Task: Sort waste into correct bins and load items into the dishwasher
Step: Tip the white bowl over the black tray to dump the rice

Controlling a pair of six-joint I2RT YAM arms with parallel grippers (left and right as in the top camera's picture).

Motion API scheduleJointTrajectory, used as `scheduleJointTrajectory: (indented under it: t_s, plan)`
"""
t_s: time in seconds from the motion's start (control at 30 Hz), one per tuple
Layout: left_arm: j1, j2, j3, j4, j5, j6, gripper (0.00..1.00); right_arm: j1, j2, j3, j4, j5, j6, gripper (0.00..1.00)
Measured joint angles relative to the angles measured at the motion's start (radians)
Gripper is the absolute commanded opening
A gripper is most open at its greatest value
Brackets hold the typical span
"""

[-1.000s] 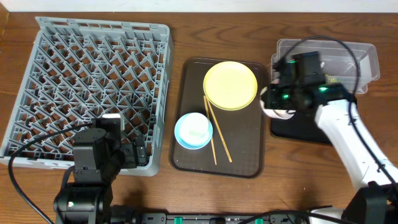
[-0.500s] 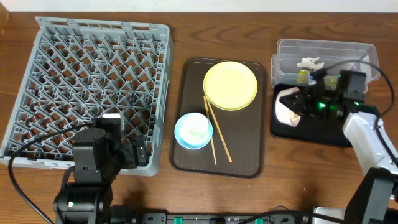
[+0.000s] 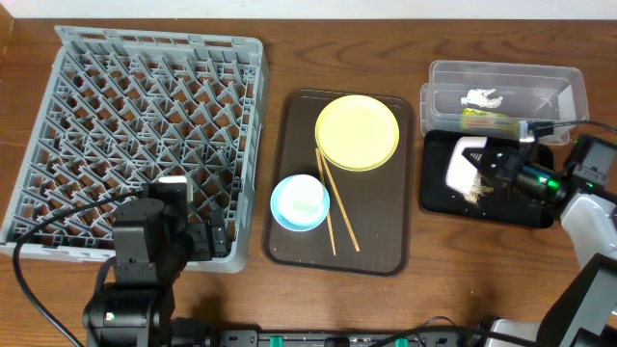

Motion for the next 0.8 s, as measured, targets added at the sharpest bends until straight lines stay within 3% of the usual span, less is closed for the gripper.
scheduleJointTrajectory:
  t_s: [0.8]
  plan:
    - [0.000, 0.000, 0.000, 0.000, 0.000, 0.000, 0.97, -0.121, 0.078, -0.002, 0.124, -0.101, 0.220, 0.01]
